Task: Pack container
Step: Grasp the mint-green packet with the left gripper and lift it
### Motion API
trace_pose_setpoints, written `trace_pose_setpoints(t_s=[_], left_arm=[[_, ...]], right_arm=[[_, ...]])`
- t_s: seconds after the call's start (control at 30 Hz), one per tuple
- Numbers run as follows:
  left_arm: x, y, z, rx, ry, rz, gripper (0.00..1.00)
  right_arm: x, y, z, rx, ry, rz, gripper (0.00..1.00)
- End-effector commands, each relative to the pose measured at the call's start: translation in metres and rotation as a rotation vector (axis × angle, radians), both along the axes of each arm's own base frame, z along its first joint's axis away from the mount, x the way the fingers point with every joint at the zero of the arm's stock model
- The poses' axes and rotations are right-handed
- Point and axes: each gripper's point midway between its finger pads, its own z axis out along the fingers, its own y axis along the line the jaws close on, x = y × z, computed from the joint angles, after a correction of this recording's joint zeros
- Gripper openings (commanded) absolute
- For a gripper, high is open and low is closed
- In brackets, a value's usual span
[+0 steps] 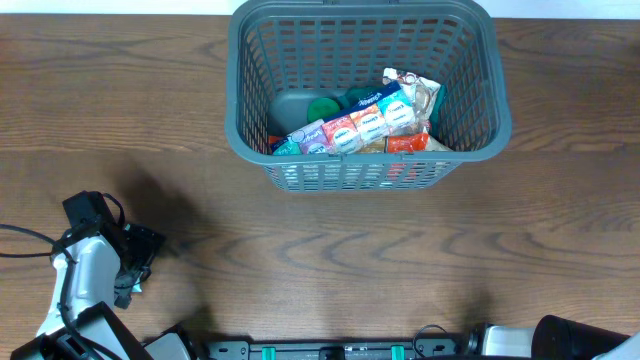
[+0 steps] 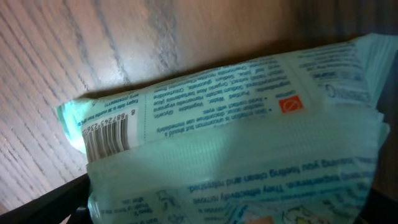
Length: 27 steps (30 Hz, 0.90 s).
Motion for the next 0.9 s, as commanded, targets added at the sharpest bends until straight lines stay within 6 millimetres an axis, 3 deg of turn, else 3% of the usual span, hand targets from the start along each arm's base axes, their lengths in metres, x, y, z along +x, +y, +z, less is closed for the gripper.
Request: trace_pose_setpoints(t_s=[0.0, 0.4, 0.63, 0.87], left_arm=[[-0.004, 0.001, -0.005, 0.005, 0.015, 0.007, 0.98], [-0.012, -0.005, -0.026, -0.052, 0.103, -0.055, 0.99], [-0.024, -0.012, -0.018, -0.086, 0.159, -0.102, 0.99], [-0.02, -0.01, -0.003, -0.092, 0.17, -0.155, 0.99]], right_arm=[[-0.002, -0.004, 0.0, 0.001, -0.005, -0.024, 0.99], [-0.002, -0.004, 0.0, 0.001, -0.005, -0.024, 0.99], [-0.002, -0.004, 0.0, 0.001, -0.005, -0.024, 0.99], [-0.002, -0.004, 0.0, 0.001, -0.005, -0.024, 0.99]])
